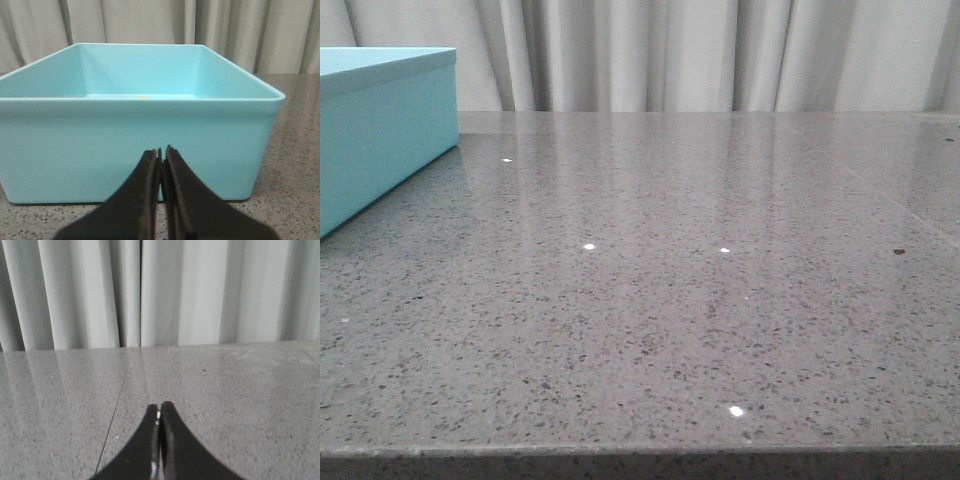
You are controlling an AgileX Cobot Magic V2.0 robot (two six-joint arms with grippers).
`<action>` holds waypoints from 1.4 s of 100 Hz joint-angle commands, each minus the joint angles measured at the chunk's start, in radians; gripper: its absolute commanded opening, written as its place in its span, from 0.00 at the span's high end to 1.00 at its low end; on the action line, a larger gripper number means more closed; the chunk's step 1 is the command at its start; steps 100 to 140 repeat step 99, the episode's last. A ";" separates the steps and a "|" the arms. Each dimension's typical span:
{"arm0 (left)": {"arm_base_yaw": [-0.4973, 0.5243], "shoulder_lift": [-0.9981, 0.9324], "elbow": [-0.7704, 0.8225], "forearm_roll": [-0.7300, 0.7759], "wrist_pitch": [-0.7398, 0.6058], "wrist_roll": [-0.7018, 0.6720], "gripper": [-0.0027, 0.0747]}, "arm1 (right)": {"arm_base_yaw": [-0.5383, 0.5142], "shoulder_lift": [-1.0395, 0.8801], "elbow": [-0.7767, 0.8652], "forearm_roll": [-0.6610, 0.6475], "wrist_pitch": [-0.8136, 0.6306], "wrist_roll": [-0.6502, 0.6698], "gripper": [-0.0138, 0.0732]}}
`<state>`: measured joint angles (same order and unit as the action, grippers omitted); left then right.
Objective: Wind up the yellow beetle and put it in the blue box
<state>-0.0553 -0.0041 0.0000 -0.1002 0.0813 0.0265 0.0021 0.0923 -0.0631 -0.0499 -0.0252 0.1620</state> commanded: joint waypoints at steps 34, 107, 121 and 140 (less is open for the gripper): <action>-0.008 -0.033 0.022 -0.005 -0.071 -0.008 0.99 | -0.007 -0.125 0.075 -0.035 -0.030 -0.005 0.92; -0.008 -0.033 0.022 -0.005 -0.071 -0.008 0.99 | -0.007 -0.125 0.076 -0.035 -0.031 -0.005 0.92; -0.008 -0.033 0.022 -0.005 -0.071 -0.008 0.99 | -0.007 -0.125 0.076 -0.035 -0.031 -0.005 0.92; -0.008 -0.033 0.022 -0.005 -0.071 -0.008 0.99 | -0.007 -0.125 0.076 -0.035 -0.031 -0.005 0.92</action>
